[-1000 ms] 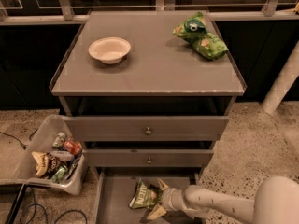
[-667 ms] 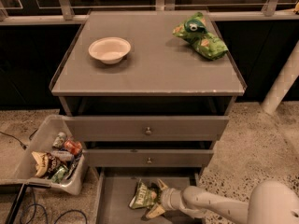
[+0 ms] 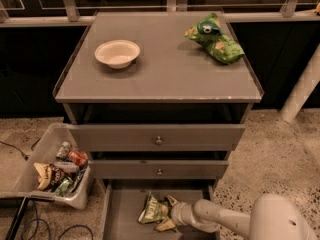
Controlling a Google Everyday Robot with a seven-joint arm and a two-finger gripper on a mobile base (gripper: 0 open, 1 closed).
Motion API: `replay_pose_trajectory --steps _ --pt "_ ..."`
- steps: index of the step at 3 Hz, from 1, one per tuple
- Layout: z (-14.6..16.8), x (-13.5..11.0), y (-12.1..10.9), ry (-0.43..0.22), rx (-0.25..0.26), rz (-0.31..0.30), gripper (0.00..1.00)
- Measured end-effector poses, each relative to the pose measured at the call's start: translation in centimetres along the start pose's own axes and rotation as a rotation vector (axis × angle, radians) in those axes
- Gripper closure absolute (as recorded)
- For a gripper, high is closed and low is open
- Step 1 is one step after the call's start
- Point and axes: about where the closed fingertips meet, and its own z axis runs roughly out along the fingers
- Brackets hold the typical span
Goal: Pick green jalapeno chip bag from bottom drawer and place on counter
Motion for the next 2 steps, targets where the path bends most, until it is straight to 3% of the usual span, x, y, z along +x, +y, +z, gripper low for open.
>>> replay_pose_trajectory --steps 2 --pt "0.04 0.04 -0.22 0.0 0.003 0.0 0.56"
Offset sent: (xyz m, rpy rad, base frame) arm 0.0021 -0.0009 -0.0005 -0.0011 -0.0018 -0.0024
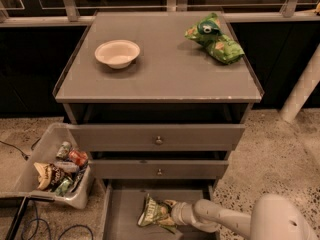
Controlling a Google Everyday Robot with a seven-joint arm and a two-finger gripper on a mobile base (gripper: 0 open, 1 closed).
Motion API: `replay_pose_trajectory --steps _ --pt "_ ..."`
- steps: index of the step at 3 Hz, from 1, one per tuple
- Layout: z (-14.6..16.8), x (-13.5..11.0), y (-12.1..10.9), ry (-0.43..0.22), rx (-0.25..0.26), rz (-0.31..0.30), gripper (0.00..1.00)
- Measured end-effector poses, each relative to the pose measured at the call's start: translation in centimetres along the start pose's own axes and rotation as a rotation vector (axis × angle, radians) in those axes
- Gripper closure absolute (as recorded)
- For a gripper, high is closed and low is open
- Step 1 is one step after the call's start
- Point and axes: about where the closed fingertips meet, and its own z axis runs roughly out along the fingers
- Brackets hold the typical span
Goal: Pick green jalapeno chip bag from bottom drawer and place on counter
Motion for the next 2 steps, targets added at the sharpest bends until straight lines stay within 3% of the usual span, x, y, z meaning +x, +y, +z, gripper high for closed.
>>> replay_pose_trajectory --steps 2 --pt "0.03 -0.17 0.07 0.001 -0.004 0.0 1.0"
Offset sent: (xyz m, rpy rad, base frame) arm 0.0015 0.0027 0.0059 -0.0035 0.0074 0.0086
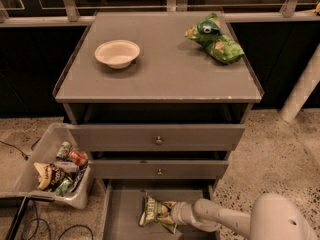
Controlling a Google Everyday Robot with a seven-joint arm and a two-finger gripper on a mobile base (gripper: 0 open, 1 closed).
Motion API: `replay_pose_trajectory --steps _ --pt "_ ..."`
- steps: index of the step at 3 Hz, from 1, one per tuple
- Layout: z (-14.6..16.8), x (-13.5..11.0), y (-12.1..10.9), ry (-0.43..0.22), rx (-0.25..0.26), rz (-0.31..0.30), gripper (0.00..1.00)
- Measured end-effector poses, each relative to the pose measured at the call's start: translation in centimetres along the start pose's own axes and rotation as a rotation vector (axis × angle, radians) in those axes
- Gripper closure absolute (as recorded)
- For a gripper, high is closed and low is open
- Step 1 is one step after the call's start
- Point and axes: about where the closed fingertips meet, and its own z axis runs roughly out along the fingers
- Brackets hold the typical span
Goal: Pick green jalapeno chip bag from bottom drawer and place on counter
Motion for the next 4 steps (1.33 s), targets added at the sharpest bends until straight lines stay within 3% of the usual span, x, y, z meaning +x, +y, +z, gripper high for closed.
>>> replay_pose_trajectory --steps 1,3,4 --pt "-1.8 -1.4 0.2 -0.024 -0.013 -0.017 1.0" --pt "-9.5 -5.0 0.1 -0.088 0.031 -0.09 1.0" --pt "-13.7 -6.7 -0.1 -0.056 0.054 -0.11 1.0"
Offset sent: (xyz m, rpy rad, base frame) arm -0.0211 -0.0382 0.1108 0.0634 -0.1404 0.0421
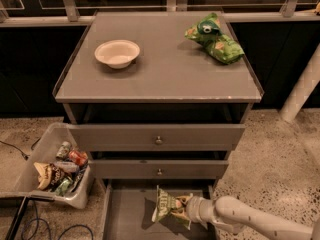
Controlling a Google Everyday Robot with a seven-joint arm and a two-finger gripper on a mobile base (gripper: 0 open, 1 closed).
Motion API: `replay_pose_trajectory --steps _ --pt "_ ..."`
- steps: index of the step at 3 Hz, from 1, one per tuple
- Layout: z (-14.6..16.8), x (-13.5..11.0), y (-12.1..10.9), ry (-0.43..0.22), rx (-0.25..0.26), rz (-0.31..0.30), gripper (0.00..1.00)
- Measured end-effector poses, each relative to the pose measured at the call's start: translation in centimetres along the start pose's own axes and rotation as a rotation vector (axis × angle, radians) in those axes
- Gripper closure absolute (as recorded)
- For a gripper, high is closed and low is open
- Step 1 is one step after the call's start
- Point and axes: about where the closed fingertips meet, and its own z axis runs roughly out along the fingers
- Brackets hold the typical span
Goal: Pick green jalapeno chip bag from bottom drawer and place on counter
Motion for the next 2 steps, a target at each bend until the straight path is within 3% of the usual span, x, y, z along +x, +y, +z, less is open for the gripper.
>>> replay_pose_trajectory --steps 2 --pt "-10.0 -5.7 -3.0 0.13 0.042 -0.016 1.0"
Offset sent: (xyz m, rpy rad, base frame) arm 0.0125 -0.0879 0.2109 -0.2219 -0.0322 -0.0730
